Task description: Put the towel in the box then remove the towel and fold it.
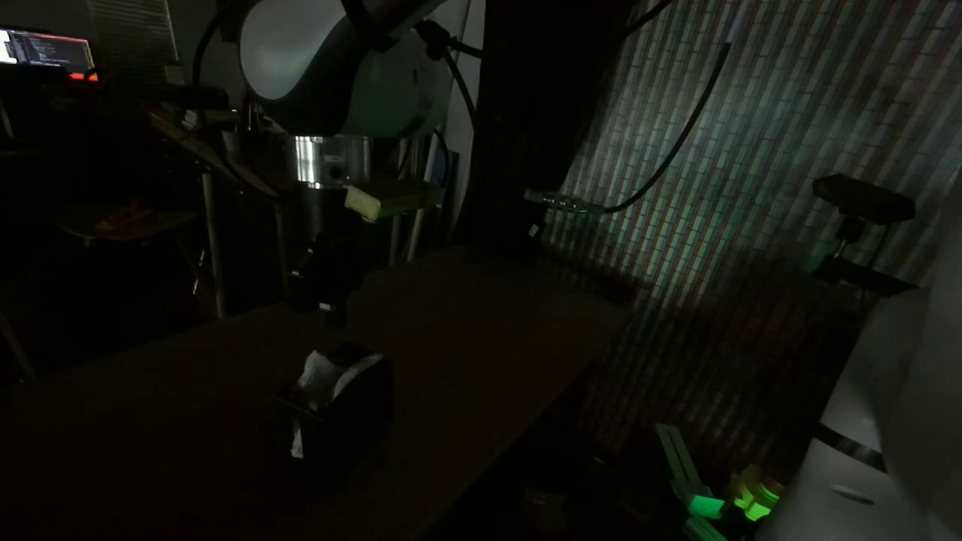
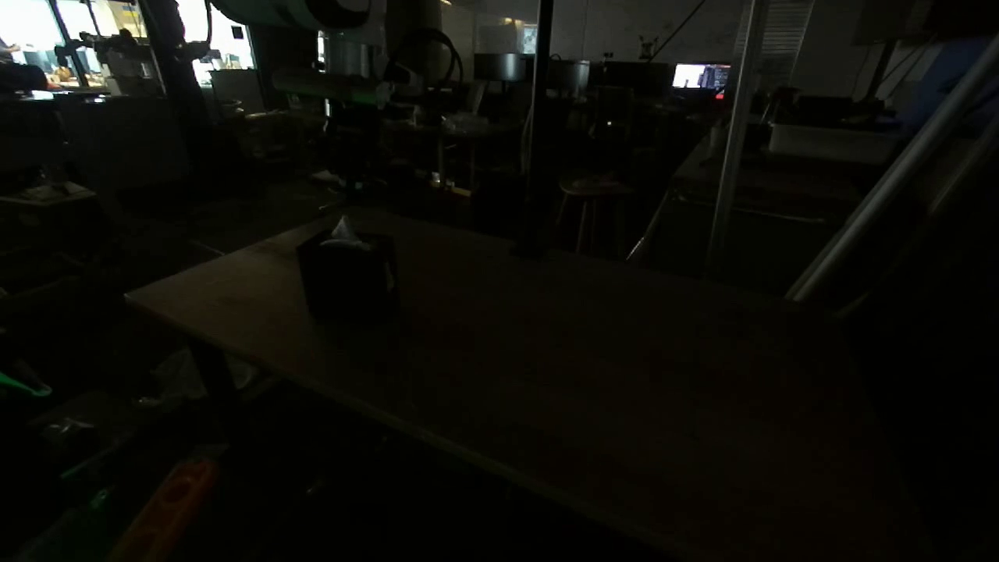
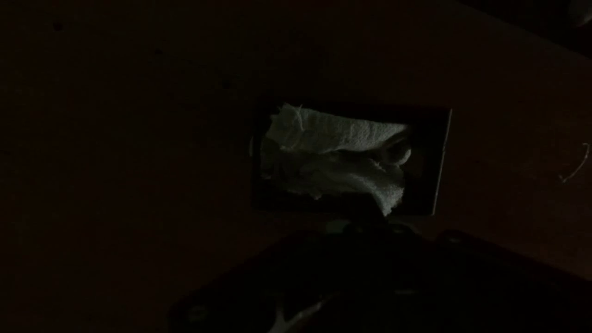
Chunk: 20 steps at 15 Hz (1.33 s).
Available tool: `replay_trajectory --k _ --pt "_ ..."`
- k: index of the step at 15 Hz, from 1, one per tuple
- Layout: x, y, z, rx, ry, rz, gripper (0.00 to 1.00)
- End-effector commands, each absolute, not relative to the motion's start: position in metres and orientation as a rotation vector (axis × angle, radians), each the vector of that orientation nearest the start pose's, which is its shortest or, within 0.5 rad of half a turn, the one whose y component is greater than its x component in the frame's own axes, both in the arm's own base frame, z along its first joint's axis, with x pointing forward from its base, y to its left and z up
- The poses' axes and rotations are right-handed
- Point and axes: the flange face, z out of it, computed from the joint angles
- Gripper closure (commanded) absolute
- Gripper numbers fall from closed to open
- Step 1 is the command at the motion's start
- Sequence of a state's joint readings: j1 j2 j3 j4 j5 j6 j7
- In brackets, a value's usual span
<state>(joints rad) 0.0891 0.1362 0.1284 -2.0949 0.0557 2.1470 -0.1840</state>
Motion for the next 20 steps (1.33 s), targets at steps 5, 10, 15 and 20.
replay_trajectory --k 5,10,15,20 --pt "0.549 0.139 0.353 -3.040 -0.617 0.131 1.00" --pt "0.555 0.149 0.340 -3.028 -0.634 0.153 1.00" --pt "0.560 0.157 0.324 -3.013 -0.641 0.176 1.00" --pt "0.556 0.156 0.305 -2.998 -0.604 0.204 1.00"
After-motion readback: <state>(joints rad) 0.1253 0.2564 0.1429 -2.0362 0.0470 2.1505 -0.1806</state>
